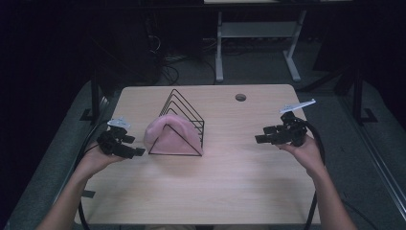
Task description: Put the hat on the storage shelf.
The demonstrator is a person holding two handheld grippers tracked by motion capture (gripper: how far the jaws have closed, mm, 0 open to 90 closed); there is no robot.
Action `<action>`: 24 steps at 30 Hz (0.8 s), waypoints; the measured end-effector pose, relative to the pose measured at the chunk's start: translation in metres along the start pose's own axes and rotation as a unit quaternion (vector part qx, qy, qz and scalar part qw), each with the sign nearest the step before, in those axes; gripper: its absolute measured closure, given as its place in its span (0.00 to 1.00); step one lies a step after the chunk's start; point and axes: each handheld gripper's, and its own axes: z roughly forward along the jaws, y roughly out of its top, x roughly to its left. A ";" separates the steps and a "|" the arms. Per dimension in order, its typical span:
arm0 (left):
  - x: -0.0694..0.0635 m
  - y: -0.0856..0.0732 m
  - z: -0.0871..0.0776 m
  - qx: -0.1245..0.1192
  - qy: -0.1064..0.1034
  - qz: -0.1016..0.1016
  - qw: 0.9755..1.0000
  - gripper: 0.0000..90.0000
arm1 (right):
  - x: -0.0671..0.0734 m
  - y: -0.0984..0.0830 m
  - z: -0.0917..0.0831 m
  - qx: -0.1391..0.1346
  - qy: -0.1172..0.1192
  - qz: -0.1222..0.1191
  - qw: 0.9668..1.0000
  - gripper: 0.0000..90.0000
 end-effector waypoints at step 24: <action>-0.008 -0.021 0.008 -0.002 0.008 -0.004 1.000 0.27 | -0.007 -0.068 -0.011 -0.001 -0.028 0.031 0.999 0.33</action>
